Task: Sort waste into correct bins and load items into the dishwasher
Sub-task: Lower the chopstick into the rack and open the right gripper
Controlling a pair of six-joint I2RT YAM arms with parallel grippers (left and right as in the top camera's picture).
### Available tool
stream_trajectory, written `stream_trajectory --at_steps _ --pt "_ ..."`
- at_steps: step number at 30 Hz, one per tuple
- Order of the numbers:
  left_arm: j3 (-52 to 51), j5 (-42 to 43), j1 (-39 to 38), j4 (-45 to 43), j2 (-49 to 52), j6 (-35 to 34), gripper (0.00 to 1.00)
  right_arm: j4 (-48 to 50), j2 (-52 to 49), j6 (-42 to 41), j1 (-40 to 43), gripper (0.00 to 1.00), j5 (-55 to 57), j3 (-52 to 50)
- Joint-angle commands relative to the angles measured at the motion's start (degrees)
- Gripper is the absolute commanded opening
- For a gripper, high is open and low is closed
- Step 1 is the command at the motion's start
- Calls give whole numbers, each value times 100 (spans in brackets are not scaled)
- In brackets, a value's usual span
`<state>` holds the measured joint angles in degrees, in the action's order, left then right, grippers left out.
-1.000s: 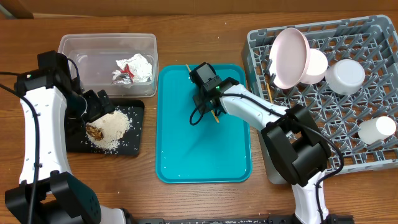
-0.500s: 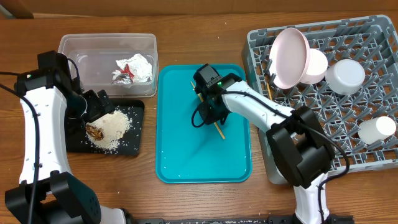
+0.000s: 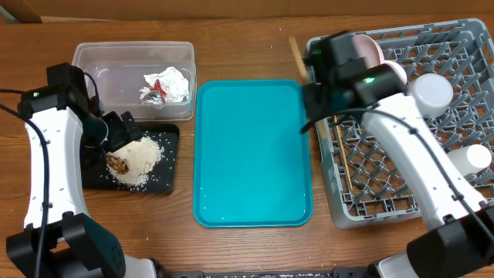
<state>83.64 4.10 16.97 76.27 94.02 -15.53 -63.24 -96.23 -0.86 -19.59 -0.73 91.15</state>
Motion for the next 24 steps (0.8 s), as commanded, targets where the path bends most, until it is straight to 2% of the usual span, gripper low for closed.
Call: stream_trajectory --at_steps 1,5,12,17,21,24 --pt "122 46 9 -22 -107 -83 100 -308 -111 599 420 4 101 -13" --pt "122 46 9 -22 -107 -83 100 -610 -190 931 769 4 -155 -168" --pt "122 42 9 -22 -107 -81 100 -494 -195 925 841 8 -219 -776" --pt "122 39 9 -24 -107 -79 100 -396 -195 879 841 15 -214 -1032" --pt "122 39 9 -24 -107 -79 100 -345 -195 879 844 27 -212 -1032" --pt "122 37 9 -55 -107 -79 100 -297 -195 831 841 28 -214 -1032"
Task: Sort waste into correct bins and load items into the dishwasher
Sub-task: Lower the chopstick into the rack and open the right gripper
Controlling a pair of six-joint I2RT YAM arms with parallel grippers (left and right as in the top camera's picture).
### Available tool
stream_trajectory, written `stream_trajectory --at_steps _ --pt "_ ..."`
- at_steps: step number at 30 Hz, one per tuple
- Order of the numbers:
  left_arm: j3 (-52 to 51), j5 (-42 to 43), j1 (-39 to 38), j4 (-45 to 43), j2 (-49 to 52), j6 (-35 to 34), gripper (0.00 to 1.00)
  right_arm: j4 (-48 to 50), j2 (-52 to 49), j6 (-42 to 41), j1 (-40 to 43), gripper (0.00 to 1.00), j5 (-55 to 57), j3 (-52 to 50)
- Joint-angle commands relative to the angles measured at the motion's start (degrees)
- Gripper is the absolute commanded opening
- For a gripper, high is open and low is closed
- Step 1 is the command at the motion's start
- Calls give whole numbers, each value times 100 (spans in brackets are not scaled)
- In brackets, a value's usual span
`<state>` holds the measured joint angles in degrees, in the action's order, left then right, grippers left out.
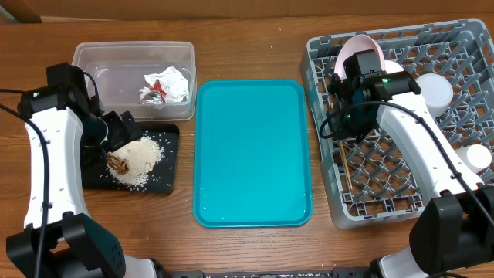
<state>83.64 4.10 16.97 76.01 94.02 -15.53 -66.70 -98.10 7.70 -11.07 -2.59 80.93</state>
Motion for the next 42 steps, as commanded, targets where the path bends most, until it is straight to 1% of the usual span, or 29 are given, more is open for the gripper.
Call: stream_trajectory --at_steps 1,6,7,10,11,13,15,16,17,18,20,22,25,29,33,37,42 --pt "122 37 9 -35 -107 -79 100 48 -7 -66 -11 28 -28 -9" --pt "127 151 9 -162 -107 -74 100 63 13 -474 -9 24 -26 -7" --pt "131 396 9 -195 -109 -20 100 90 48 -590 -4 24 -46 -7" --pt "131 1110 -68 -411 -109 428 100 192 219 -909 63 24 -151 13" --pt "133 1145 -181 -520 -109 474 100 280 317 -966 138 24 -345 26" --pt "133 1132 -402 -638 -109 645 100 439 463 -970 302 31 -787 26" --pt "133 1062 -732 -702 -107 855 100 590 588 -968 531 42 -1364 26" --pt "133 1029 -925 -726 -107 1012 100 649 627 -968 658 53 -1663 26" --pt "133 1008 -1123 -730 -107 1226 100 682 640 -968 787 67 -1937 26" --pt "133 933 -1314 -723 -103 1403 100 680 640 -968 914 76 -2153 26" --pt "133 610 -1665 -638 -103 1589 100 540 638 -968 1145 100 -2310 24" --pt "133 249 -1934 -439 -103 1578 100 280 638 -964 1335 100 -2297 24" --pt "133 -24 -2133 17 -103 1521 100 -168 638 -942 1587 100 -2157 24" --pt "133 -50 -2081 557 -109 1272 100 -627 638 -944 1705 100 -1777 24" --pt "131 -48 -1993 782 -240 1274 100 -975 684 -944 1705 100 -1449 22" --pt "81 -74 -1989 754 -684 1272 100 -1029 966 -922 1703 100 -1233 2" --pt "-289 -74 -1989 192 -1659 1272 100 -549 1902 -835 1703 100 -1038 -127"
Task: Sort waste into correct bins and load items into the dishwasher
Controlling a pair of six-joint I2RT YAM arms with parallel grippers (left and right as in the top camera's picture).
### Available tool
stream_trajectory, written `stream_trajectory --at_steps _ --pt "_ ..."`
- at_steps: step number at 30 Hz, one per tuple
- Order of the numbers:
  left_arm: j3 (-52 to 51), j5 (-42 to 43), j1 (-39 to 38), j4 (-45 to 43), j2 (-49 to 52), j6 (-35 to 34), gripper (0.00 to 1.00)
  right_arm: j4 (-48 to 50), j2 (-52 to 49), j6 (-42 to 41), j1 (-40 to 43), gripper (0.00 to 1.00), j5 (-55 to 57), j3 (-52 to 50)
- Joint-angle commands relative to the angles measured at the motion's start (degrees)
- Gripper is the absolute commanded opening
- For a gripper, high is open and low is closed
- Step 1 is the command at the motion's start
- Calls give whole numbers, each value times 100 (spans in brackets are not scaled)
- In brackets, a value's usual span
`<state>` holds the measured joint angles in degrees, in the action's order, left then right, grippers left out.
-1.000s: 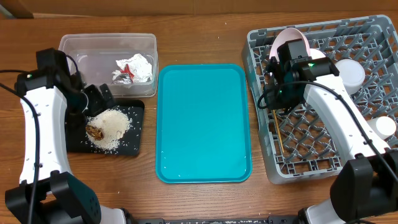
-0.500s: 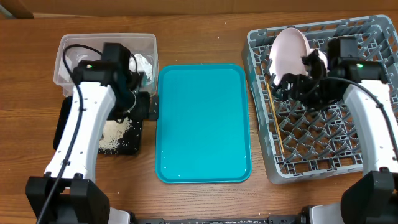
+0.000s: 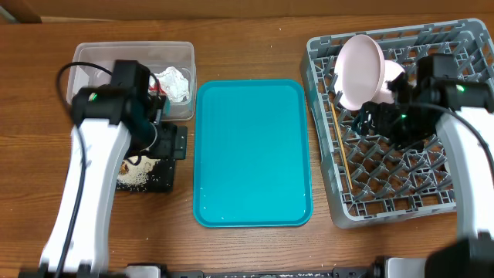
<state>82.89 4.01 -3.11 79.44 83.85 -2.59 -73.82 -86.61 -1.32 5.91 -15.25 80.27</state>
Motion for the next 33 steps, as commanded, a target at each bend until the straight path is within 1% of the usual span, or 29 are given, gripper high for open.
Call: stream_trajectory --at_steps 1,4,7,9,10,14,18,33 --pt "-345 -63 20 -304 -892 -22 100 304 1005 66 4 100 260 -157" --pt "-846 -81 20 -817 -1711 -22 100 748 1843 70 7 100 271 -608" --pt "-1429 -114 20 -1346 -2592 -61 100 1261 2796 155 7 100 280 -1292" --pt "-1840 -350 20 -1696 -3239 -444 100 1641 3591 151 7 100 310 -1873" --pt "-1978 -452 20 -1814 -3482 -568 100 1753 3904 151 7 100 352 -2096" --pt "-2197 -603 20 -2044 -4079 -577 100 1902 4776 144 7 100 448 -2603" --pt "-2197 -595 20 -2020 -4162 -579 100 1840 5045 129 7 100 407 -2636" --pt "-2199 -595 20 -1928 -4116 -577 100 1650 5021 129 7 100 409 -2636"
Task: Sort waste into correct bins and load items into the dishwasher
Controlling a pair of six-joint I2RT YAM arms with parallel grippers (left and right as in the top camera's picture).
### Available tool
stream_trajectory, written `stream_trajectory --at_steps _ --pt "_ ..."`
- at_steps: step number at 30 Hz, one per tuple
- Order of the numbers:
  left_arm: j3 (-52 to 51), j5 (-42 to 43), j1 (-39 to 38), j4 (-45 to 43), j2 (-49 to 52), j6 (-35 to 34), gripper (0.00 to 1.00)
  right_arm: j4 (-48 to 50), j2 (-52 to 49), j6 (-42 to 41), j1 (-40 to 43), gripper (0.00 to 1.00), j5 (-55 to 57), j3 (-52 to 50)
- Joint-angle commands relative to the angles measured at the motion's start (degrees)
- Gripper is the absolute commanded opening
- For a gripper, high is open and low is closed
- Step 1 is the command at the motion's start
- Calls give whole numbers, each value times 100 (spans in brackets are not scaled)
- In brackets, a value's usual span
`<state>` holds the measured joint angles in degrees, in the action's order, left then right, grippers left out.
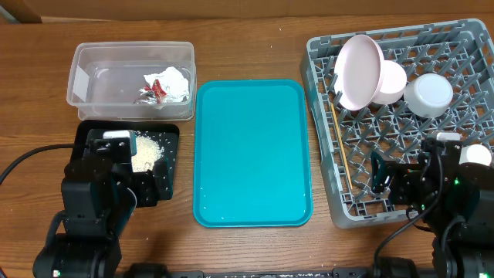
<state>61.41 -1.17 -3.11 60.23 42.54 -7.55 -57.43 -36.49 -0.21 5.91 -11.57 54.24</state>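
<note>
The grey dish rack (463, 46) on the right holds a tilted pink bowl (359, 71), two white cups (429, 94) (475, 154) and thin wooden chopsticks (340, 147) along its left side. A clear bin (85, 85) at the far left contains a crumpled red-and-white wrapper (166, 82). Below it a black tray (171, 135) carries spilled rice (145, 152). My left gripper (158, 182) sits low over that tray's near right corner, holding nothing visible. My right gripper (377, 171) hovers over the rack's near part, also holding nothing visible. Neither jaw gap can be made out.
A bare teal tray (252, 150) lies in the middle of the wooden table (255, 38). Both arm bases fill the near corners, the left one covering part of the black tray.
Both arms have drawn back toward the front edge. The left one was up over the black tray and bin edge; the right one was over the rack's middle. The items in the rack lie as before.
At first my right gripper held a chopstick at the rack's far left corner while the left rested at the black tray. Then the right was lower over the rack's left side. Later it stood mid-rack without the stick and the left had risen. Now both are pulled back.
</note>
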Motion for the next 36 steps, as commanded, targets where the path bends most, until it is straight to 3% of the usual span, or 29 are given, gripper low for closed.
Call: stream_trajectory --at_steps 1,14,21,26,36 --pt "-50 -76 20 -4 15 -81 100 11 11 17 7 100 42 -33" --pt "-50 -76 20 -4 15 -81 100 -9 297 22 -85 100 44 -63" --pt "-50 -76 20 -4 15 -81 100 214 1001 24 -841 100 667 -190" --pt "-50 -76 20 -4 15 -81 100 1213 1821 20 -1045 100 678 -1060" --pt "-50 -76 20 -4 15 -81 100 4483 3171 22 -1034 100 516 -3602"
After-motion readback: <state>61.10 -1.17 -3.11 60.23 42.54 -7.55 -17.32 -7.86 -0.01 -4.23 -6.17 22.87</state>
